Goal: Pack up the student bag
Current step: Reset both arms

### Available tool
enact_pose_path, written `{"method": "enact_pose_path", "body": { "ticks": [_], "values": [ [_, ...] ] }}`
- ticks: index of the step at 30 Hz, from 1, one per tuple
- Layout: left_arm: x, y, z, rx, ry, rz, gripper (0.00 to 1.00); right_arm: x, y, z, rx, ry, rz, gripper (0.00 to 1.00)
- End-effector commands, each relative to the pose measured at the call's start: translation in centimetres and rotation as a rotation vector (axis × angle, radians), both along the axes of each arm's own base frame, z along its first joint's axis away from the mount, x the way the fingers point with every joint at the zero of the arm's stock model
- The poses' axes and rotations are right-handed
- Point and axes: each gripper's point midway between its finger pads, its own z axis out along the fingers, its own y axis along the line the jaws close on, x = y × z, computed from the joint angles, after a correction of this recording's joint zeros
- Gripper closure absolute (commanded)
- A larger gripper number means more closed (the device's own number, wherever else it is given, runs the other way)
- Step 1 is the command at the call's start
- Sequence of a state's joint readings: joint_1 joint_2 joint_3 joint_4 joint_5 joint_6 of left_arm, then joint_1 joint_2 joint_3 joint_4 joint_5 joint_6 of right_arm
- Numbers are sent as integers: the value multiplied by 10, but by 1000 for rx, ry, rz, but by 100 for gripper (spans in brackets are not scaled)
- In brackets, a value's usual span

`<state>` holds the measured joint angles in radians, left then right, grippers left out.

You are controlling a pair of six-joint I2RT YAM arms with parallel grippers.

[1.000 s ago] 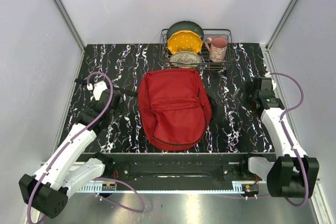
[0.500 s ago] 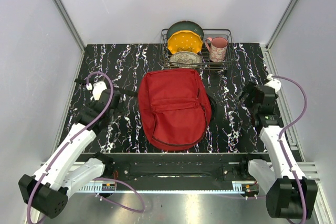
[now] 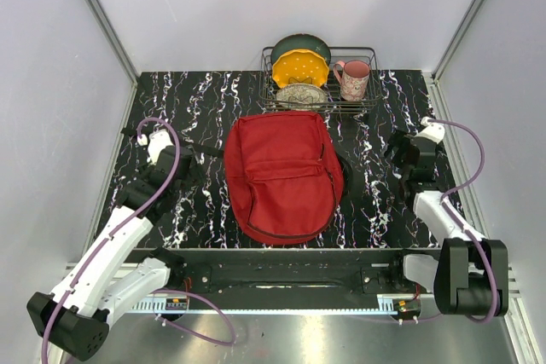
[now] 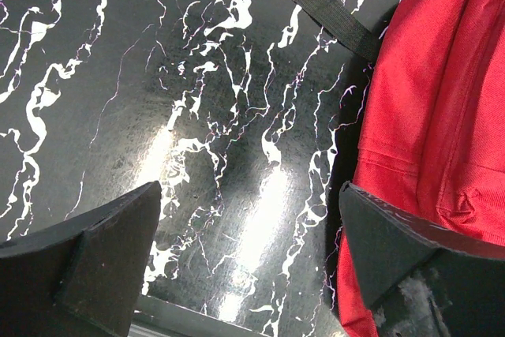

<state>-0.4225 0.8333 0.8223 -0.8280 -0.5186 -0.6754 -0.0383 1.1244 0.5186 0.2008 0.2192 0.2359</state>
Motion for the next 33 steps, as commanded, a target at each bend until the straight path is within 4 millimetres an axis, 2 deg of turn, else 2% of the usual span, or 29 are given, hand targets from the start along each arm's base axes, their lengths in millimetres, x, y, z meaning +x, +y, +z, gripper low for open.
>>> {"method": "enact_pose_path", "body": {
  "ticks": [1,2,3,6,9,13,17,19,20,23,24,33],
  "values": [
    [6,-1,4,3,-25,-9,1,19,-7,24,-65,-189,-8,0],
    [6,-1,3,1,-23,-10,1,17,-7,15,-65,-194,-10,0],
    [5,-1,2,-2,-22,-7,1,23,-5,17,-67,-237,0,0],
    [5,-2,0,-6,-16,-7,1,27,-3,2,-75,-230,20,0],
    [8,-3,1,-3,-20,-10,1,30,-6,-2,-96,-227,15,0],
    [10,0,4,13,-26,-1,1,32,-10,6,-165,-287,19,1],
    [13,-2,3,8,-32,0,1,32,-15,-9,-171,-287,-6,0],
    [15,-3,2,6,-33,3,1,35,-14,-9,-175,-309,0,0],
    [15,-3,2,7,-32,0,1,36,-13,-19,-171,-287,7,0],
    [15,-2,2,12,-29,1,1,40,-11,-15,-177,-300,23,0],
    [15,-2,3,12,-33,-2,1,40,-11,-21,-174,-274,25,0],
    [19,-1,8,-8,-80,32,1,42,-13,-21,-175,-272,16,0]
  ]
}}
